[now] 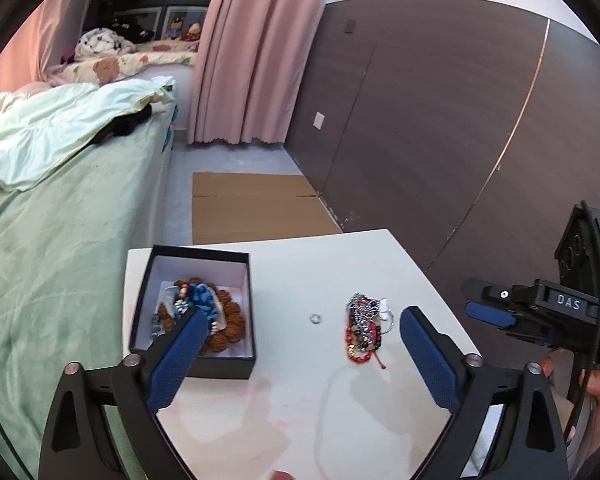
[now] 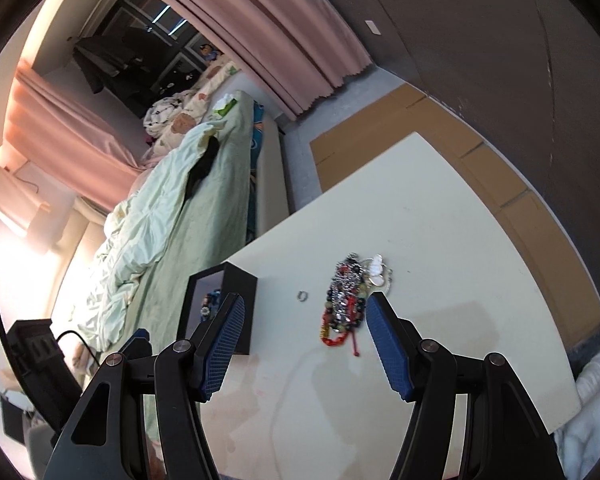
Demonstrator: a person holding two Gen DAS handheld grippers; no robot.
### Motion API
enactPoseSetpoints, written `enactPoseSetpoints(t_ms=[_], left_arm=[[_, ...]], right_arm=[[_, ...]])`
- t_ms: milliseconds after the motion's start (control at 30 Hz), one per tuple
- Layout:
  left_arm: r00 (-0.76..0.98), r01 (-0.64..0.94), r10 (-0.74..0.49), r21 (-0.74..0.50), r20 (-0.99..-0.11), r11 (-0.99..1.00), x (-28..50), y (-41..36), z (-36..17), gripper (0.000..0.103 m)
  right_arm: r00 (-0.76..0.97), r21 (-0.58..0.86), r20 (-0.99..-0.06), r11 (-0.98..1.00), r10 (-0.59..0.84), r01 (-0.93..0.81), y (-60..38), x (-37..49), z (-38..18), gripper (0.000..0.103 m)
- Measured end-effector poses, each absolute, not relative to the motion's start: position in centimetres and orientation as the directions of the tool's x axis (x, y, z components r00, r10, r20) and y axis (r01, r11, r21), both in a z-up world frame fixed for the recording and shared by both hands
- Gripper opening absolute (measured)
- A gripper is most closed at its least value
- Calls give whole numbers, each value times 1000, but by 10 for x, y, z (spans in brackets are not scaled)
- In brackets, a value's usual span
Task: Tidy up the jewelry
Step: 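Grasp the silver chain necklace with the right tool while the left tool approaches the pile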
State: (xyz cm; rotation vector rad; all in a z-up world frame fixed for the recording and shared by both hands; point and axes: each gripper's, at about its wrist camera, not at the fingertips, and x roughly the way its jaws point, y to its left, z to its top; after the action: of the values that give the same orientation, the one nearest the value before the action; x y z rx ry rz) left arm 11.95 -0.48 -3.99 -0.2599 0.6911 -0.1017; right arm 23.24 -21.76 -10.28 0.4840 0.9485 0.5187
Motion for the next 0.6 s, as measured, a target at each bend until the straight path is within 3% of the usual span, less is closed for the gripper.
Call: enactPoseSetpoints(t_ms=[233, 500, 600], left_arm=[[725, 36, -226, -292, -651, 956, 134, -19, -56, 75], [690, 31, -256, -325, -677, 945, 149, -24, -71, 59], [678, 9, -253, -336, -691, 942, 154, -21, -76, 56]], right_arm=[[449, 564, -687, 809, 572, -168, -214, 244, -121, 63], [418, 509, -734, 841, 535, -181, -191, 265, -135, 42], [401, 495, -752, 850, 523, -179, -184, 274, -143, 39]])
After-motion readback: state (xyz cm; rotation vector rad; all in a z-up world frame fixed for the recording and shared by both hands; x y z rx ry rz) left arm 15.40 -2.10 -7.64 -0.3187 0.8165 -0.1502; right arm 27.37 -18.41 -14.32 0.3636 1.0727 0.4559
